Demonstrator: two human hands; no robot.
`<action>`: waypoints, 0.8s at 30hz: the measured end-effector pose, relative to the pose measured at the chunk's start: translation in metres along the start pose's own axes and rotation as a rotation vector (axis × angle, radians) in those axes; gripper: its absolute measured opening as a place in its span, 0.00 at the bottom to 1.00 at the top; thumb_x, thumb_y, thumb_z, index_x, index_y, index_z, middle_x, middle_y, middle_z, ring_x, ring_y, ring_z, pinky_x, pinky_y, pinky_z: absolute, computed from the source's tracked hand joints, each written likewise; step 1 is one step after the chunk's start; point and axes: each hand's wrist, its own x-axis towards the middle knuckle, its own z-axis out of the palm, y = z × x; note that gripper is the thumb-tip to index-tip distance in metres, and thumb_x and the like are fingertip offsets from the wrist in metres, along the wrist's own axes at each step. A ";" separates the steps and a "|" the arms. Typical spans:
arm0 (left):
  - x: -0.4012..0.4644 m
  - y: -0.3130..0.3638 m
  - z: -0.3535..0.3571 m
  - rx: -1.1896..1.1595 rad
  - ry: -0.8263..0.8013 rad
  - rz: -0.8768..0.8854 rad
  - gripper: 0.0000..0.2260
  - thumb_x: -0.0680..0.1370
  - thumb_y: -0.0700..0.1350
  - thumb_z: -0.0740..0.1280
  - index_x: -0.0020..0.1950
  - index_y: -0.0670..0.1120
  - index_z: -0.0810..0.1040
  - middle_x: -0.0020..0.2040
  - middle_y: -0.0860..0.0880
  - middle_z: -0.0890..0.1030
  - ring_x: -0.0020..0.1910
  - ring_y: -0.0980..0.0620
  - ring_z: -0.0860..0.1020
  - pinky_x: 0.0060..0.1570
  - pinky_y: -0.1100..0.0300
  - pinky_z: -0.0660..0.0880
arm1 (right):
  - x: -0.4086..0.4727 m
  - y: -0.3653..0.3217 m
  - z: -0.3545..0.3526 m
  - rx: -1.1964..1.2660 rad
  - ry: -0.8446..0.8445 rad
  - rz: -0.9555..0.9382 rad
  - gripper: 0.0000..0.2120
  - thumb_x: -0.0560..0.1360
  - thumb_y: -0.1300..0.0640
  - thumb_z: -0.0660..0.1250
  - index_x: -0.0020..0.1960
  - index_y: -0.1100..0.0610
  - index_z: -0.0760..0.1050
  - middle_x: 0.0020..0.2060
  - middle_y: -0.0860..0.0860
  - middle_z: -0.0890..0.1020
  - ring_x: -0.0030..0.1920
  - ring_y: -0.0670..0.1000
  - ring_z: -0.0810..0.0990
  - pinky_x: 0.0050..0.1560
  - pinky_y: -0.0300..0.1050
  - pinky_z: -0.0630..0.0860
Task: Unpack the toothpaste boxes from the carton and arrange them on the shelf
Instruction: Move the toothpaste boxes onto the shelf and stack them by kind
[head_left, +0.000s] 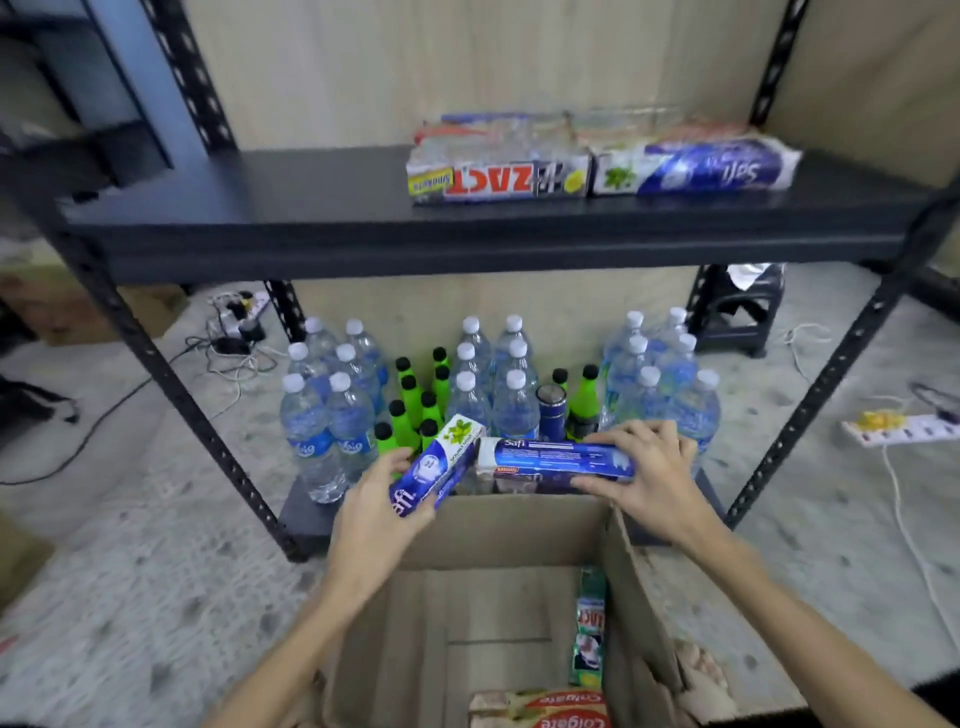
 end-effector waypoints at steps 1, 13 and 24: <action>0.005 0.016 -0.014 -0.008 0.012 0.026 0.27 0.69 0.48 0.77 0.67 0.55 0.74 0.58 0.60 0.81 0.54 0.60 0.79 0.56 0.53 0.77 | 0.006 -0.007 -0.019 0.020 0.037 -0.006 0.33 0.63 0.21 0.60 0.57 0.40 0.81 0.46 0.38 0.75 0.53 0.46 0.64 0.48 0.50 0.59; 0.052 0.180 -0.157 -0.078 0.112 0.336 0.21 0.70 0.49 0.79 0.60 0.55 0.79 0.52 0.63 0.83 0.51 0.66 0.80 0.55 0.66 0.77 | 0.069 -0.073 -0.214 0.056 0.322 -0.203 0.24 0.66 0.25 0.67 0.57 0.36 0.79 0.51 0.34 0.79 0.57 0.46 0.67 0.57 0.54 0.64; 0.243 0.269 -0.171 0.192 -0.018 0.457 0.14 0.78 0.49 0.71 0.62 0.59 0.73 0.55 0.64 0.78 0.54 0.65 0.77 0.55 0.62 0.76 | 0.216 -0.022 -0.263 0.010 0.411 -0.083 0.21 0.66 0.26 0.66 0.54 0.35 0.79 0.49 0.33 0.78 0.58 0.45 0.67 0.54 0.49 0.56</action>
